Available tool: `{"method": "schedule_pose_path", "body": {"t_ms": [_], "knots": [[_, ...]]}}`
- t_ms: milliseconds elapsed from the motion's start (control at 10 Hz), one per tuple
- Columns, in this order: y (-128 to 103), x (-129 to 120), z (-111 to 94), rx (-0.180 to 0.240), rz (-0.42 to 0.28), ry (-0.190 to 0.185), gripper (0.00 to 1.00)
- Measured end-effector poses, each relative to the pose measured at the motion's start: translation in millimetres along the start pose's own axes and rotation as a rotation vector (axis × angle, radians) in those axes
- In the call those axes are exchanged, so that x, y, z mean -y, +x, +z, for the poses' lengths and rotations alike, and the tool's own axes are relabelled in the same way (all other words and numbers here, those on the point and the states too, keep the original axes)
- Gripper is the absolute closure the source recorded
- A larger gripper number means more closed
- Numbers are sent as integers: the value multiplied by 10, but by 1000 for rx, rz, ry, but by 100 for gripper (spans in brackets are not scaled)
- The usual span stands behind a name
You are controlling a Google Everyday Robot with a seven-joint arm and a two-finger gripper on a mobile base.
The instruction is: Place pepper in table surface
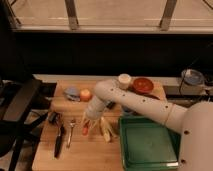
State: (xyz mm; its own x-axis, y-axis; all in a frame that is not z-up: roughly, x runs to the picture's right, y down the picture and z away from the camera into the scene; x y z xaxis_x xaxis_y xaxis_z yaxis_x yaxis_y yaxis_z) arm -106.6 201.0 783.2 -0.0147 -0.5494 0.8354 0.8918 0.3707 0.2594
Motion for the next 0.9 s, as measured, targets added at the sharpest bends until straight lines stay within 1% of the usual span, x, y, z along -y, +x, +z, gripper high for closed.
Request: {"method": "schedule_pose_path", "body": {"t_ms": [100, 200, 400, 500, 600, 700, 800, 900], "knots": [[9, 23, 137, 24, -3, -4, 99], [11, 47, 243, 45, -5, -9, 92], [18, 48, 350, 66, 0, -13, 72], [19, 40, 386, 73, 3, -14, 60], [14, 34, 400, 76, 3, -17, 52], [-8, 19, 399, 78, 4, -18, 40], [2, 10, 384, 75, 7, -16, 35], [0, 22, 392, 76, 6, -15, 34]]}}
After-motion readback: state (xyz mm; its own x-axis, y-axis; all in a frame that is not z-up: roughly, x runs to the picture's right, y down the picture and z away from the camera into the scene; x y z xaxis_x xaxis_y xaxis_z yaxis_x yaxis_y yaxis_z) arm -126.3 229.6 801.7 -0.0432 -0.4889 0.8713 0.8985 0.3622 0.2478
